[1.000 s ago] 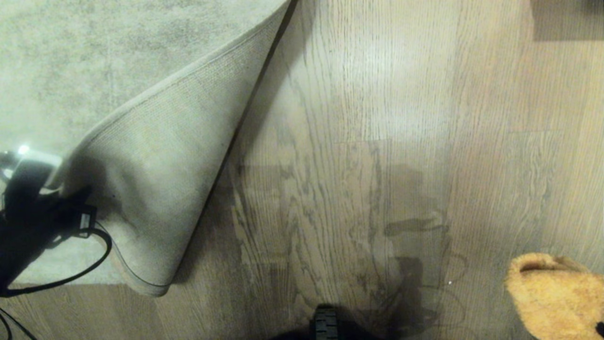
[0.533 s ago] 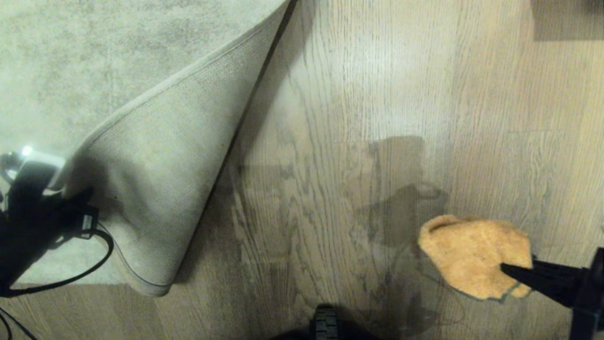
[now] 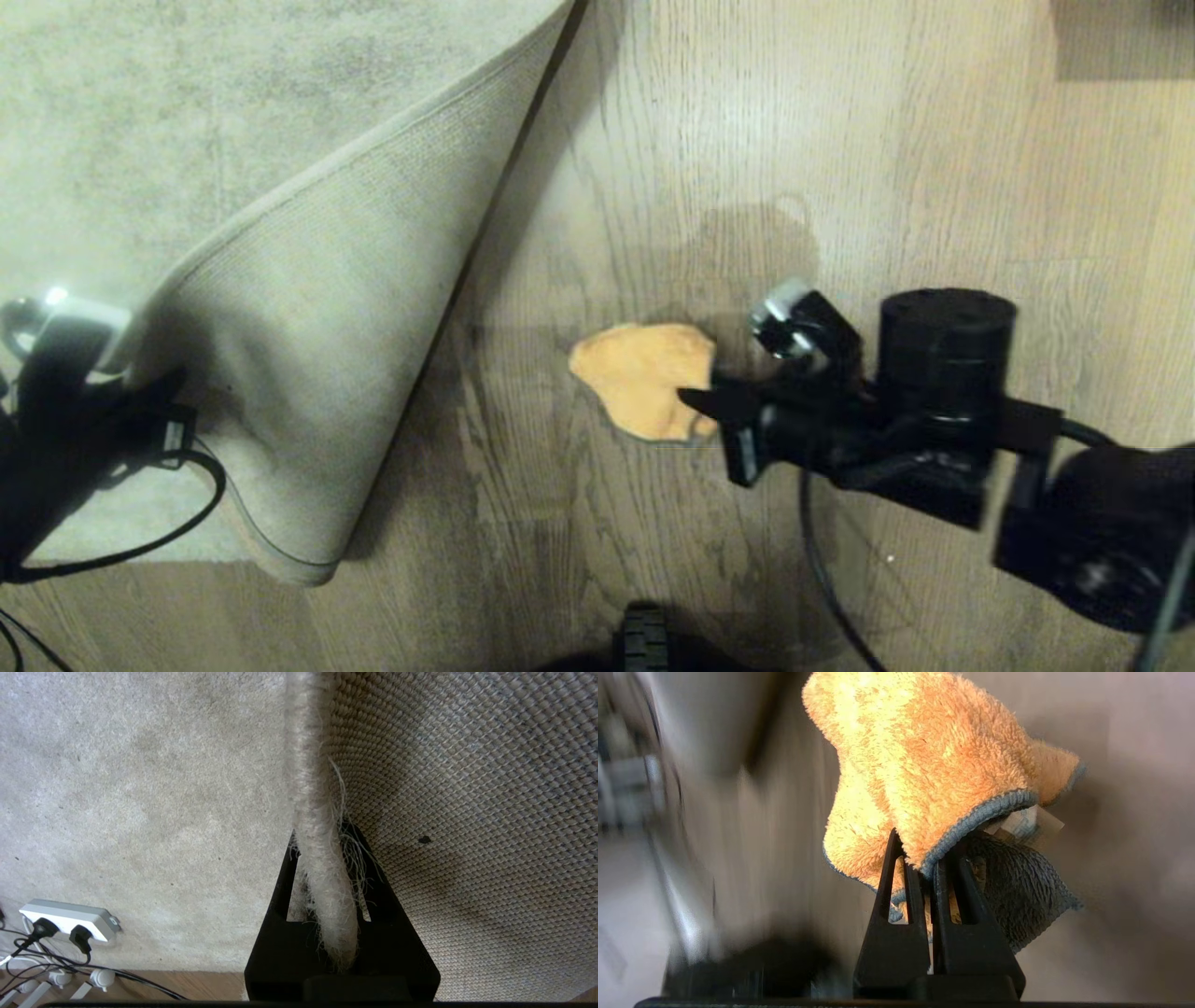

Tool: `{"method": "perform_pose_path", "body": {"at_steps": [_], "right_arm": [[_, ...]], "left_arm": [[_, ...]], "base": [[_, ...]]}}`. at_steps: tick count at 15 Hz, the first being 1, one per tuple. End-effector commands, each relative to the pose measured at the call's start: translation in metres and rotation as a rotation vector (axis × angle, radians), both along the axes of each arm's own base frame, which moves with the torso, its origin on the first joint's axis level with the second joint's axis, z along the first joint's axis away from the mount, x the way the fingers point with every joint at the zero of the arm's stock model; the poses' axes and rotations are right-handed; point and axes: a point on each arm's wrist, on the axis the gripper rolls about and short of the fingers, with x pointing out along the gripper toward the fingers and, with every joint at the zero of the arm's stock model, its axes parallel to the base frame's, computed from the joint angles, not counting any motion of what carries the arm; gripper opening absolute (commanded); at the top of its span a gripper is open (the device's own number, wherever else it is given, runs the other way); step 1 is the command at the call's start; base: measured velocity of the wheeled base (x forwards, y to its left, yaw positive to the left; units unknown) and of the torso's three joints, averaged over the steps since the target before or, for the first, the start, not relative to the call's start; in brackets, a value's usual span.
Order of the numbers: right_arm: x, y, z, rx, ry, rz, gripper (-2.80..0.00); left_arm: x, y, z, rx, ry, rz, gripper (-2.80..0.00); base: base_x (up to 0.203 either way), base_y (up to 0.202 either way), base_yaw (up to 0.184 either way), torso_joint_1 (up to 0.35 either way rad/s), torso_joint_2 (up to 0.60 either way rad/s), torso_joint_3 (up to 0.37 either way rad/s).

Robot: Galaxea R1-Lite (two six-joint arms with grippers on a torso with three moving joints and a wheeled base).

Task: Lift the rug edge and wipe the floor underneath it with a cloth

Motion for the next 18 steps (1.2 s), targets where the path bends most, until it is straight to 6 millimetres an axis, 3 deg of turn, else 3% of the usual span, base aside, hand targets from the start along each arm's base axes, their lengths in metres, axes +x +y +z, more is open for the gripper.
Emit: {"method": "perform_pose_path", "body": {"at_steps": [1,6,9,12,14,18], "right_arm": [[0.029,0.072,-0.032,0.033,-0.014,0.05,-2.8],[0.052,0.149,-0.038,0.199,-0.079,0.021,-2.8],[0.064,0.171,-0.049,0.245,-0.084,-0.024,-2.8],[0.08,0.17,-0.06,0.247,-0.094,-0.12,-2.8],[0.094,0.163,-0.056,0.262,-0.114,-0.173,-2.8],[0.128,0.13,-0.039,0.258,-0.184,-0.266,-2.8]], "left_arm": [[-0.002,0.0,0.0,0.005,-0.001,0.002,-2.8],[-0.002,0.0,-0.001,0.007,0.002,0.004,-2.8],[-0.002,0.0,-0.001,0.004,0.001,0.007,-2.8],[-0.002,0.0,-0.001,0.005,0.002,0.007,-2.8],[-0.002,0.0,-0.001,0.005,0.003,0.007,-2.8],[-0.003,0.0,-0.003,0.004,0.01,0.007,-2.8]], "base": [[0.0,0.0,0.0,0.0,0.0,0.0],[0.0,0.0,0.0,0.0,0.0,0.0],[0.0,0.0,0.0,0.0,0.0,0.0],[0.0,0.0,0.0,0.0,0.0,0.0],[0.0,0.0,0.0,0.0,0.0,0.0],[0.0,0.0,0.0,0.0,0.0,0.0]]}}
